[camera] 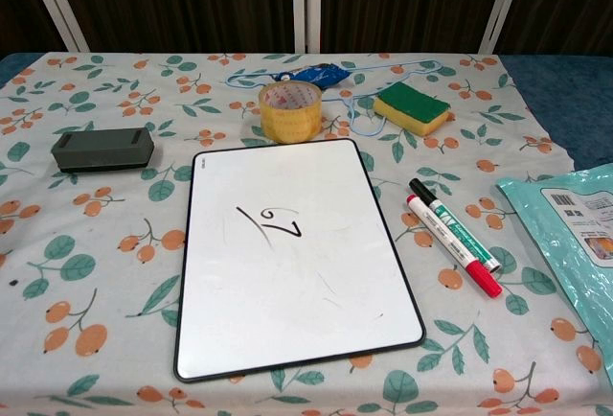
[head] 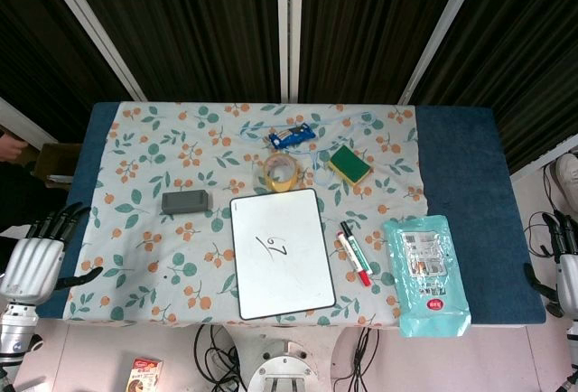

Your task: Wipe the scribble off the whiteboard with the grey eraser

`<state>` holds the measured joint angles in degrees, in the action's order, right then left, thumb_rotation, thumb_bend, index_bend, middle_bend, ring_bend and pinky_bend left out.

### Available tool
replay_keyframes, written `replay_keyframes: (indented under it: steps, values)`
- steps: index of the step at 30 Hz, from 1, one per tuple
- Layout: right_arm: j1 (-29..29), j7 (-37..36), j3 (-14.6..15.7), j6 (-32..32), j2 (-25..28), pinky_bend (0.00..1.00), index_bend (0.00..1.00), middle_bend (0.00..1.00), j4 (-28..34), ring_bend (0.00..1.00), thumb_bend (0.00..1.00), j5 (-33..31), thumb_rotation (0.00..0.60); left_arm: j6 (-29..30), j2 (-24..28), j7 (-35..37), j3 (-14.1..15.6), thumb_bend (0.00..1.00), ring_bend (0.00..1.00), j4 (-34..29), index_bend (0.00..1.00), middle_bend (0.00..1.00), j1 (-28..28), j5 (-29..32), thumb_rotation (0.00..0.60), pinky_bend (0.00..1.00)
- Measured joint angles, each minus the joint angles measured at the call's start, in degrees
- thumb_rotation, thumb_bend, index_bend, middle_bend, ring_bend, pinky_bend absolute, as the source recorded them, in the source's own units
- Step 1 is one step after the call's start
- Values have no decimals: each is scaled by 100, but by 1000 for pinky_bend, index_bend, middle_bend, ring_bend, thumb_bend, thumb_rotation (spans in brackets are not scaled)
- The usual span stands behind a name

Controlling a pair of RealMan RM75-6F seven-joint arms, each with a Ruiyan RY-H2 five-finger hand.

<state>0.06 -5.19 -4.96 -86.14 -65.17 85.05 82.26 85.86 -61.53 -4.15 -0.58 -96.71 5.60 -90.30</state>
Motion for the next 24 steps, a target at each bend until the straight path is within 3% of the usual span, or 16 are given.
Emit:
replay_keyframes:
  steps: [8, 13, 16, 24]
  values:
    - [-1, -28, 1, 6, 7, 0, 0, 0, -13, 0, 255, 2, 600, 2, 24, -30, -4, 0, 61, -33, 135, 101, -2, 6, 520, 138]
    - [1, -57, -28, 1, 18, 0, 0, 0, -14, 0, 254, -27, 600, -117, 62, -150, -37, 0, 61, -119, 135, 101, 83, 29, 600, 138]
    - [18, -33, -31, 21, 19, 0, 0, 0, -17, 0, 254, -27, 600, -261, 77, -354, -124, 0, 61, -212, 134, 101, 242, 32, 600, 138]
    - [5, -2, -38, -41, 52, 0, 0, 0, 47, 0, 256, -4, 600, -1484, 12, -306, -501, 0, 64, -437, 134, 105, 1187, 240, 600, 154]
